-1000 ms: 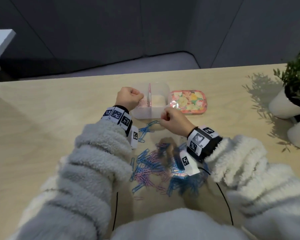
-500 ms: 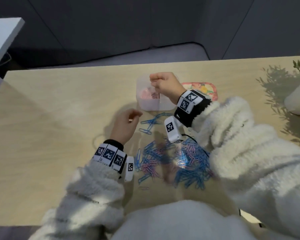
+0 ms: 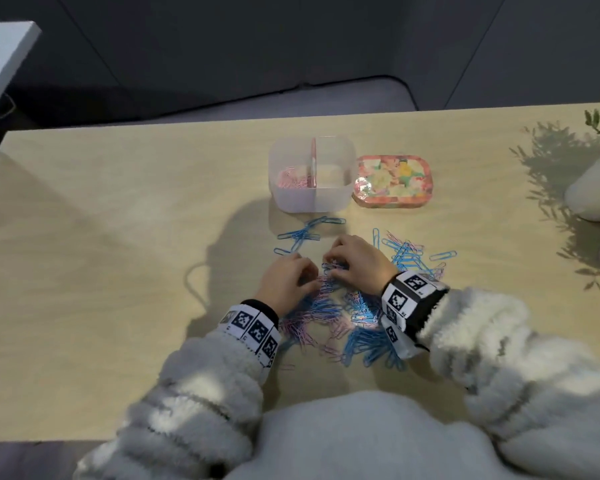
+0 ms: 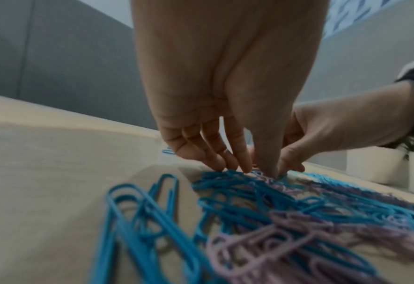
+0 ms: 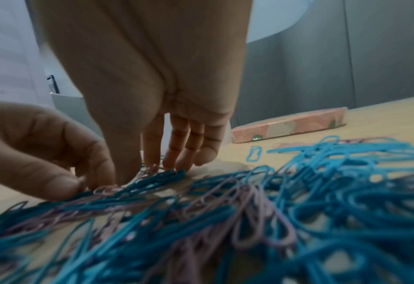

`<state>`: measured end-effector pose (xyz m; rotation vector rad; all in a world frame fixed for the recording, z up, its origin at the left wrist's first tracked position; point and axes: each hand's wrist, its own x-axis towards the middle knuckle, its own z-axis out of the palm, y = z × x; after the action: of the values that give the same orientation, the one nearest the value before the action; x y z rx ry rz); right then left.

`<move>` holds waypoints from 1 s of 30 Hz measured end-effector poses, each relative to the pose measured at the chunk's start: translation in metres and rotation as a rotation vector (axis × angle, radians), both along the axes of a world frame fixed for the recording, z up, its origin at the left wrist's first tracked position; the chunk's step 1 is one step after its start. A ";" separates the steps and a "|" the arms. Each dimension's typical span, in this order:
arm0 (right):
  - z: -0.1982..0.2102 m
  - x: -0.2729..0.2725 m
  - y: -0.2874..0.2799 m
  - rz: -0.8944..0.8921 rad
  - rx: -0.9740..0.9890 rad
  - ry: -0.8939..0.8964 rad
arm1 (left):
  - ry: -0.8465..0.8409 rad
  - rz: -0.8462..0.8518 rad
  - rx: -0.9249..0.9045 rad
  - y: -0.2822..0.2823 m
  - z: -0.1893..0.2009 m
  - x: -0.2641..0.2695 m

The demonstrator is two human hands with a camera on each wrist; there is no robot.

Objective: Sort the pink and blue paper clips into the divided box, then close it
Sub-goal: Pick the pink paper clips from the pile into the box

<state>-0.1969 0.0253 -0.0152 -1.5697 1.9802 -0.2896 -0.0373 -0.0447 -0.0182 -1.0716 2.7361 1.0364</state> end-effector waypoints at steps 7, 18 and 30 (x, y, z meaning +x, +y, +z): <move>0.006 -0.022 0.003 -0.213 -0.144 -0.151 | -0.026 -0.088 -0.164 -0.002 -0.005 -0.002; 0.014 -0.028 0.012 -0.480 -0.136 -0.590 | 0.352 0.402 0.456 -0.022 -0.002 0.020; -0.008 0.028 -0.014 0.089 0.138 0.044 | 0.171 0.369 0.433 -0.013 0.001 0.035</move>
<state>-0.1689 0.0112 -0.0233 -1.5822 1.9132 -0.0815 -0.0022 -0.0573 -0.0172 -1.4842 2.2939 1.7405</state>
